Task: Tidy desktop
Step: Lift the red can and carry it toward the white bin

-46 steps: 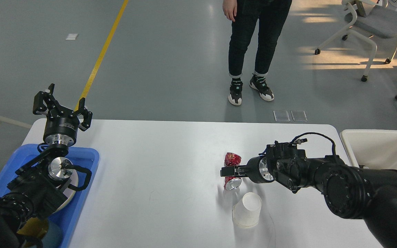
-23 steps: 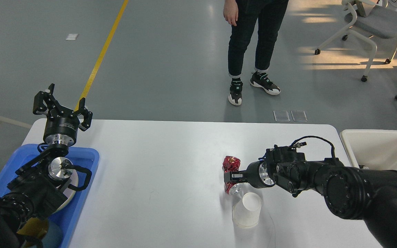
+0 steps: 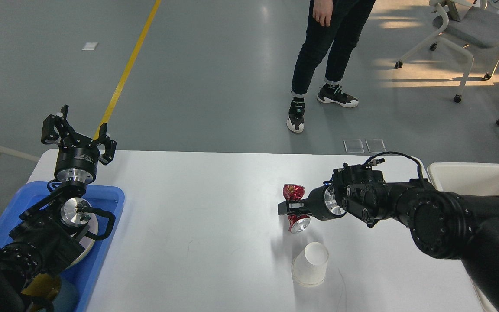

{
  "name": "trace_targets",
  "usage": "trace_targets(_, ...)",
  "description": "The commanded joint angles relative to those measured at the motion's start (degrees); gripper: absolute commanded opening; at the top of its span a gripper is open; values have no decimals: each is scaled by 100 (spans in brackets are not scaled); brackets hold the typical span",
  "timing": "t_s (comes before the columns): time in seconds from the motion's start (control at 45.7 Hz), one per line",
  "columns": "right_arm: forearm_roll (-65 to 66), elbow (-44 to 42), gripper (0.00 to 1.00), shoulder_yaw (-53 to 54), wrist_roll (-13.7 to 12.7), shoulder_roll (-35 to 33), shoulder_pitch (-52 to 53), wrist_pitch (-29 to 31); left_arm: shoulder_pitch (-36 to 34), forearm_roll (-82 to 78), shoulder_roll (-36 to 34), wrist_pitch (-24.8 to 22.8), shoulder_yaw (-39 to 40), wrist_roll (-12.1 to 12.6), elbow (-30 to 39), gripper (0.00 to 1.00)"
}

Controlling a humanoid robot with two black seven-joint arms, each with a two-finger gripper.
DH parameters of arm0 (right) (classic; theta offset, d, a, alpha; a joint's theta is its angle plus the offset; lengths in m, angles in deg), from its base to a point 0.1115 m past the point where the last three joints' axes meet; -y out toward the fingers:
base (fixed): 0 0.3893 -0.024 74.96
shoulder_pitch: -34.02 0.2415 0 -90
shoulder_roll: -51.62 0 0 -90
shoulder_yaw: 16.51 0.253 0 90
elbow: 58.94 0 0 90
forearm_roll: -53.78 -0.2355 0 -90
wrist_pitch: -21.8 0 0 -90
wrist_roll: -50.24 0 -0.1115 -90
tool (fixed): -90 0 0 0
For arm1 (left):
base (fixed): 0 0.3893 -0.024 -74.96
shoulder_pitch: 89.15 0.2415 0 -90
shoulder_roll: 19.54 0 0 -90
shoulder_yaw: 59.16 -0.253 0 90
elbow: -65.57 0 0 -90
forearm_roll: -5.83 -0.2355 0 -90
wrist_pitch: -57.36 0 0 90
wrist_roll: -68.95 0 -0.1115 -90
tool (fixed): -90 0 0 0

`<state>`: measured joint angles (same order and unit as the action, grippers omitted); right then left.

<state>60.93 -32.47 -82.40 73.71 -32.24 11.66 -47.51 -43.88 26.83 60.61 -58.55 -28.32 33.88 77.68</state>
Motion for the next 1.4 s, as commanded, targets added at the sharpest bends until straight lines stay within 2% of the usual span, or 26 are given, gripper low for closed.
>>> trace_targets(0.0, -3, 121, 0, 67, 9, -113, 503, 461, 0, 1, 0, -1, -8, 0, -7, 97)
trace_targets(0.131, 6, 507, 0, 23, 9, -385, 1399, 1374, 0, 1, 0, -1, -8, 0, 2, 97)
trace_targets(0.35, 67, 1035, 0, -47, 26, -913, 3175, 3431, 0, 1, 0, 8, -8, 0, 2, 96)
trace_targets(0.569, 111, 1123, 0, -161, 9, -1326, 4581, 3431, 0, 1, 0, 8, -8, 0, 2, 96)
trace_targets(0.789, 146, 1150, 0, -1092, 18, -1572, 5804, 3431, 0, 1, 0, 8, -8, 0, 2, 97)
trace_targets(0.942, 558, 1035, 0, -1875, 9, -1985, 5805, 3431, 0, 1, 0, -1, 1, 0, -7, 96)
trace_targets(1.073, 753, 1018, 0, -2350, 0, -2661, 5524, 3431, 0, 1, 0, -1, 1, 0, -7, 97)
trace_targets(1.38, 849, 657, 0, -2447, 0, -4129, 4724, 3431, 0, 1, 0, -1, -8, 0, 2, 96)
